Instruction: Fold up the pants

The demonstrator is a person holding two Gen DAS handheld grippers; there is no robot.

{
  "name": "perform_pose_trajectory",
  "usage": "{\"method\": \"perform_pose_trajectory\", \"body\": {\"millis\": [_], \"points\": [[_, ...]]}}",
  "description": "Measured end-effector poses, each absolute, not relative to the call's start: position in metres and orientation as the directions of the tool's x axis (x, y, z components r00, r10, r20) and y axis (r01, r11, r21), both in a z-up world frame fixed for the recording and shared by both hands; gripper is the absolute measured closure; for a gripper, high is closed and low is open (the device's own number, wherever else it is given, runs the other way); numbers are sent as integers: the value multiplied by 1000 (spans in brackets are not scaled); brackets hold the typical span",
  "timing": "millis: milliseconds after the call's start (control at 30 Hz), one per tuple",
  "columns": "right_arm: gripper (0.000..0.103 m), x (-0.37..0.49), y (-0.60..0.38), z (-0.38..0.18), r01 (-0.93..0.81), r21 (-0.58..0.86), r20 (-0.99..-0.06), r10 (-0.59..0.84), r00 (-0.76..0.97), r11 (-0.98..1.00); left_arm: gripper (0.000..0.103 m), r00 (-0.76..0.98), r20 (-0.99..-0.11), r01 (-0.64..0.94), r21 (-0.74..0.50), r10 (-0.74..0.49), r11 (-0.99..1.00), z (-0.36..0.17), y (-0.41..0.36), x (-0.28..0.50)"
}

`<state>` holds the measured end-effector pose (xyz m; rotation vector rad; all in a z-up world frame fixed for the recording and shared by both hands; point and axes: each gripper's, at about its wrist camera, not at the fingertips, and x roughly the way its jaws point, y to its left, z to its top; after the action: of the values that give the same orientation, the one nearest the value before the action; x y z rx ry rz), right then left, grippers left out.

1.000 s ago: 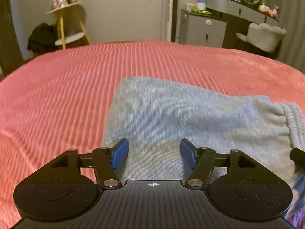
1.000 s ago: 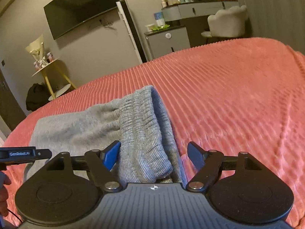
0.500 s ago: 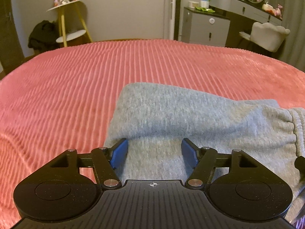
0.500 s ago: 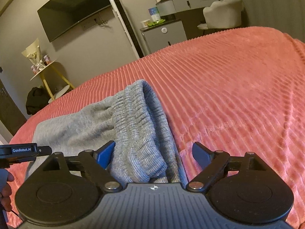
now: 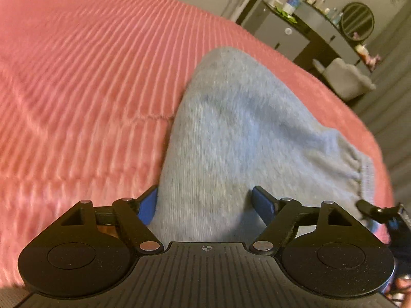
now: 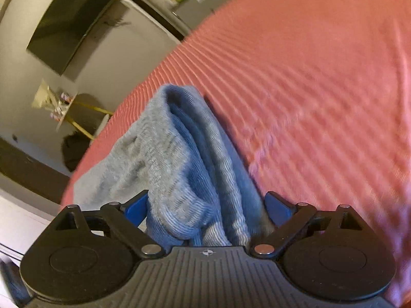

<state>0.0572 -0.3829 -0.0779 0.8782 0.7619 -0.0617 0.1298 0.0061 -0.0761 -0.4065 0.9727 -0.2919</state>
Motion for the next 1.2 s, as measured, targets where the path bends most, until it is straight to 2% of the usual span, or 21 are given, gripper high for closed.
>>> {"method": "perform_pose_trajectory", "body": {"millis": [200,333,467,533,633,700,833,900,1000,1067,1167,1200], "points": [[4,74,-407,-90,310,750,-601,408,687,584,15,461,-741,38,-534,-489,845,-92,16,144],[4,89,-421,-103,265,823,-531,517,671,502,12,440,-721,37,-581,-535,813,-97,20,152],[4,104,-414,-106,180,826,-510,571,644,535,11,449,-696,51,-606,-561,793,-98,20,155],[6,113,-406,-102,145,810,-518,576,632,569,11,453,-693,58,-604,-560,795,-99,18,157],[21,119,-397,-102,114,775,-541,558,629,622,11,458,-692,71,-597,-557,799,-99,11,162],[29,121,-397,-103,116,785,-530,562,635,609,12,472,-690,80,-586,-549,806,-99,8,164],[28,124,-406,-106,125,807,-514,581,631,578,19,518,-683,112,-543,-515,833,-94,-2,166],[27,126,-411,-107,133,827,-496,598,630,547,28,534,-668,112,-553,-519,826,-93,0,166],[27,128,-418,-112,140,849,-473,614,632,510,33,533,-648,91,-595,-544,798,-95,7,169],[27,127,-421,-113,135,844,-477,613,630,519,29,521,-658,81,-596,-544,799,-97,7,172],[28,127,-423,-114,129,839,-480,607,634,529,12,497,-657,114,-598,-567,793,-97,3,179],[29,126,-422,-114,126,838,-479,605,637,531,11,498,-662,127,-584,-561,802,-96,-1,180]]}}
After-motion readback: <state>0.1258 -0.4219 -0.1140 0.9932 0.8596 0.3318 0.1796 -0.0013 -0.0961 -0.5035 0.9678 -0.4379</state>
